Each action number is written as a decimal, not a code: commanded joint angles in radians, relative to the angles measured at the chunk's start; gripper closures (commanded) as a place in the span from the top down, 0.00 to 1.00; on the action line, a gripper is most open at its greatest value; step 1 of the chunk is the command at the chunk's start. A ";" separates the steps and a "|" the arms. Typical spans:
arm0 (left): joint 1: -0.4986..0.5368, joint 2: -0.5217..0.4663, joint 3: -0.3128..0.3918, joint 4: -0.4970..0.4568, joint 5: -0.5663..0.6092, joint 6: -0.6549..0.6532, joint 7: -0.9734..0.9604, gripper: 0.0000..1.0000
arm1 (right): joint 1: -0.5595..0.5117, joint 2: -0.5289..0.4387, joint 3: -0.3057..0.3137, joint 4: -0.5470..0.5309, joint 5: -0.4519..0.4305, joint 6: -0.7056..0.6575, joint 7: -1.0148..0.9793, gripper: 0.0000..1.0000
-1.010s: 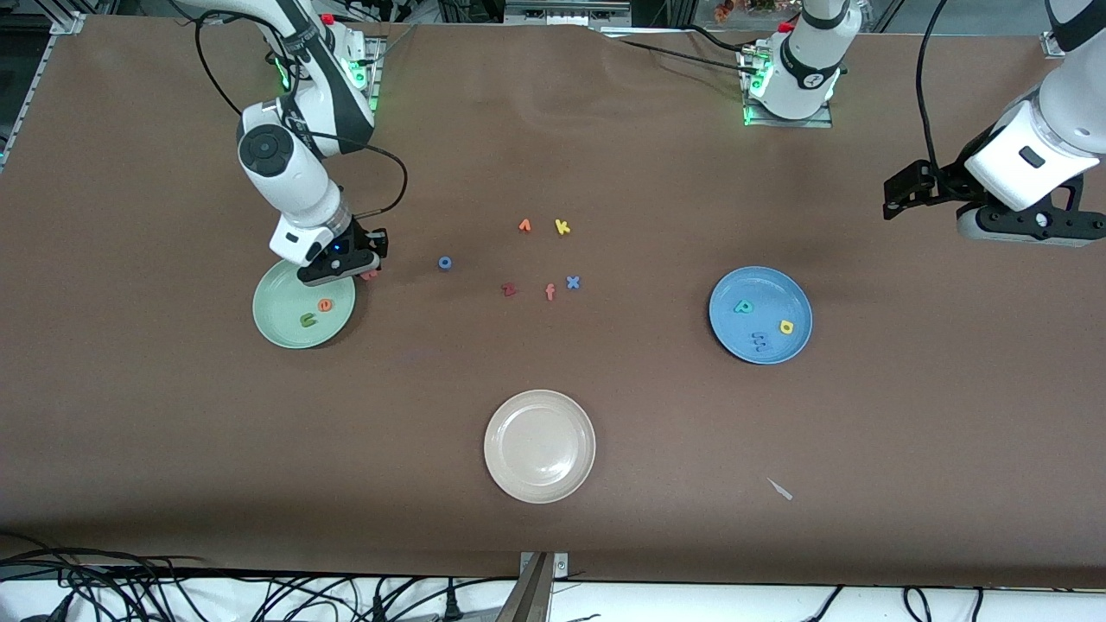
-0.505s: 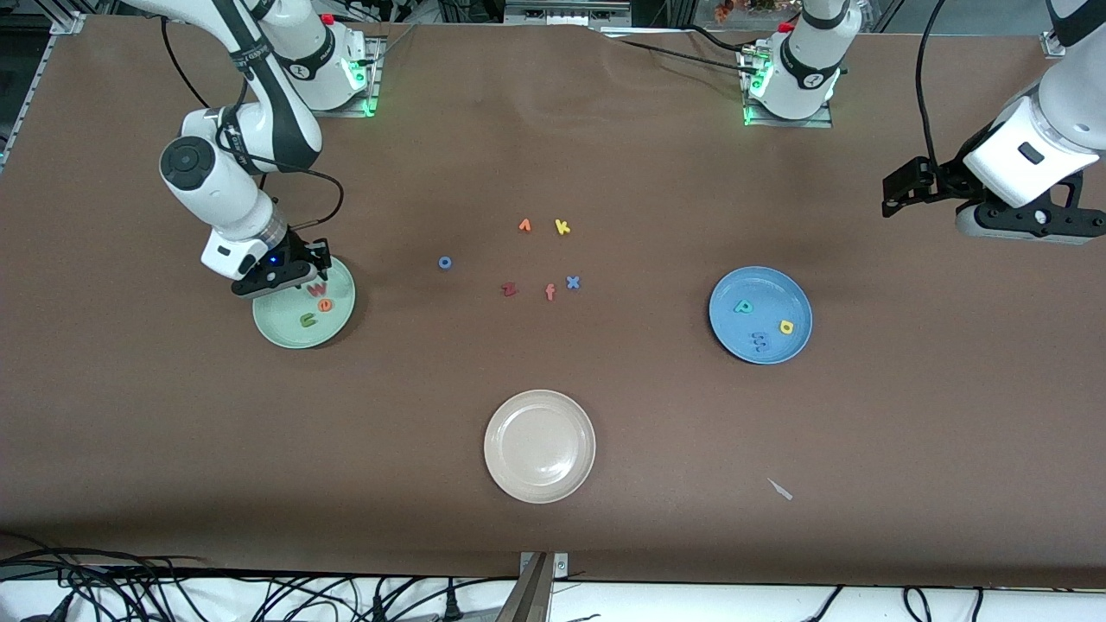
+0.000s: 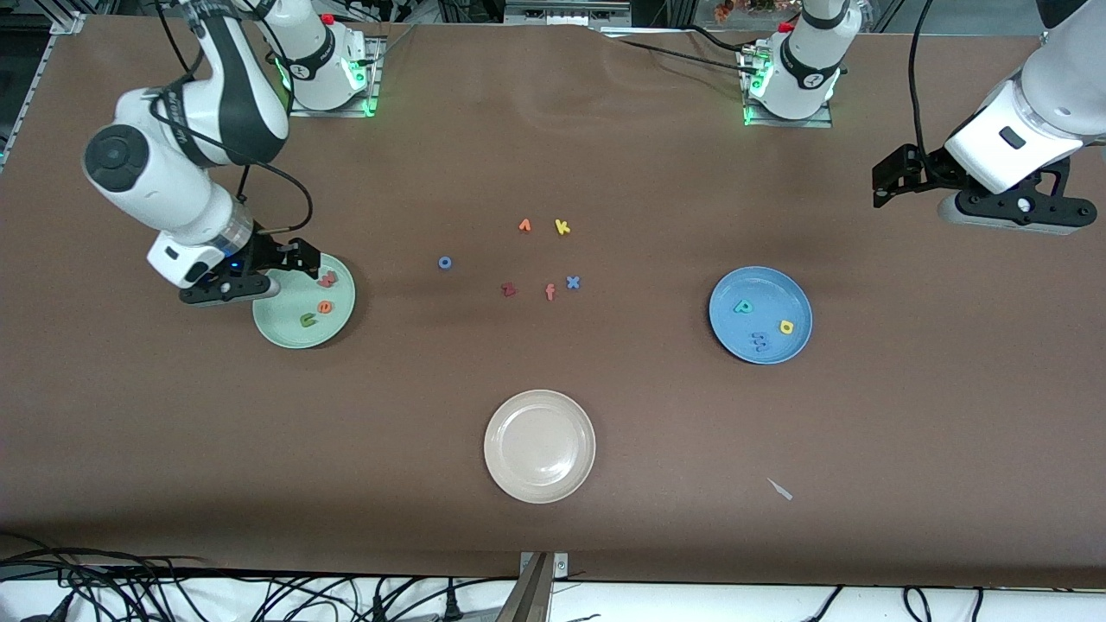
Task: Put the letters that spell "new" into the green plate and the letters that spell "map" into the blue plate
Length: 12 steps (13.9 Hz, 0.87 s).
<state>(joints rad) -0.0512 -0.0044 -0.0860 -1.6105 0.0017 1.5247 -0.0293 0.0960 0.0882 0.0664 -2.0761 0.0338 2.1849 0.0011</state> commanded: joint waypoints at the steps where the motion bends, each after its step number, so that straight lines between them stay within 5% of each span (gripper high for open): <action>1: 0.002 0.001 -0.003 0.023 0.023 -0.023 0.026 1.00 | 0.004 0.002 0.003 0.106 0.003 -0.120 0.017 1.00; 4: 0.004 0.001 -0.001 0.023 0.021 -0.023 0.028 1.00 | 0.010 0.008 -0.005 0.290 -0.059 -0.362 0.019 1.00; 7: 0.017 0.003 0.000 0.023 0.014 -0.023 0.029 1.00 | 0.016 0.004 -0.007 0.335 -0.160 -0.419 0.002 1.00; 10: 0.016 0.003 0.000 0.023 0.009 -0.023 0.028 1.00 | 0.016 0.007 -0.094 0.378 -0.131 -0.422 -0.166 1.00; 12: 0.016 0.003 -0.001 0.023 0.009 -0.024 0.028 1.00 | 0.017 0.007 -0.126 0.380 -0.008 -0.450 -0.187 1.00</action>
<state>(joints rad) -0.0393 -0.0043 -0.0822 -1.6079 0.0017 1.5227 -0.0205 0.1041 0.0846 -0.0261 -1.7278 -0.0569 1.7783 -0.1432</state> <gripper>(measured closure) 0.000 0.000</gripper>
